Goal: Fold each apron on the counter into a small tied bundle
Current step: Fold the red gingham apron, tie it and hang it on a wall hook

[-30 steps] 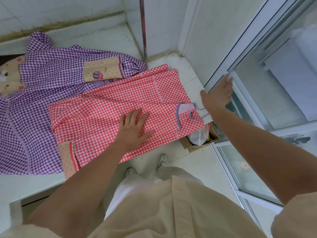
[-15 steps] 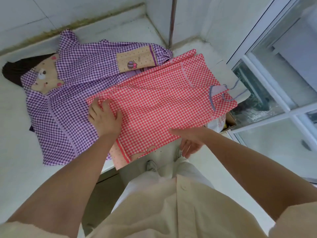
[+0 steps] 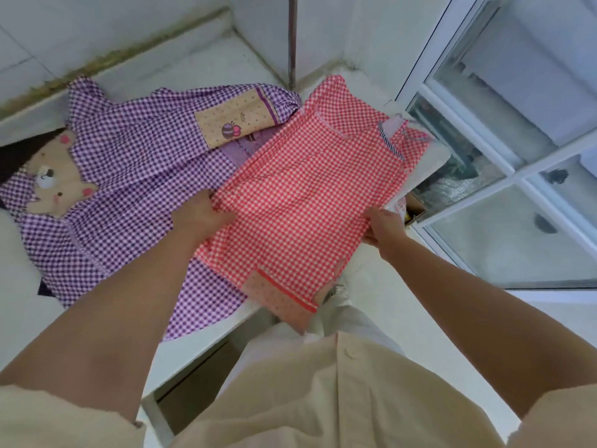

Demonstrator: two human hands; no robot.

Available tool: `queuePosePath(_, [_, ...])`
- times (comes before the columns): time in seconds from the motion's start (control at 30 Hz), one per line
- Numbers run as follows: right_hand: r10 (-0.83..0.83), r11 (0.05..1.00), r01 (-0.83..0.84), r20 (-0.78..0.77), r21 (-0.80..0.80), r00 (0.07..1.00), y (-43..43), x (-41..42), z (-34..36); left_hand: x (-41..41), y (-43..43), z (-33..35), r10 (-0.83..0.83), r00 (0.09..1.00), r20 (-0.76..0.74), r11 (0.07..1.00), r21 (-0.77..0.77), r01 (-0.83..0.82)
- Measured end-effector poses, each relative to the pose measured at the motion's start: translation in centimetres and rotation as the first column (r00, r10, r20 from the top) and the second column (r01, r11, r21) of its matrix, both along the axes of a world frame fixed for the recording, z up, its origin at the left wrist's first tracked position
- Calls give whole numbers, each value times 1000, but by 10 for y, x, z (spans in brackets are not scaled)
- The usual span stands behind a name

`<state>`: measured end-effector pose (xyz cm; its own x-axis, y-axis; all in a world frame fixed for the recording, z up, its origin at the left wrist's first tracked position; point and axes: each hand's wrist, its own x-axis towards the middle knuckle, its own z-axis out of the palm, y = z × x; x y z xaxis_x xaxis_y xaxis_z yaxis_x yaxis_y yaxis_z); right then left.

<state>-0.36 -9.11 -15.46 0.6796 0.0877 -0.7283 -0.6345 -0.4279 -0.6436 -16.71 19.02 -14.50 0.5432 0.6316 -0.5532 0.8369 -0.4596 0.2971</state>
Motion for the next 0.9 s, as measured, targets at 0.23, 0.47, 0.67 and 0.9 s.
queuePosePath(0.23, [21,987,-29,52,158,998,31,11,9,-26,-6,5,96,993,73,886,-461,-52])
queuePosePath(0.47, [214,969,-222,87,108,973,50,9,6,-61,-13,7,98,993,71,948,-311,-72])
queuePosePath(0.67, [312,945,-323,154,50,938,63,19,-1,-84,-44,-4,201,966,164,980,-31,-198])
queuePosePath(0.9, [442,845,-234,381,-481,812,57,22,2,-125,-111,-15,279,816,506,791,362,-494])
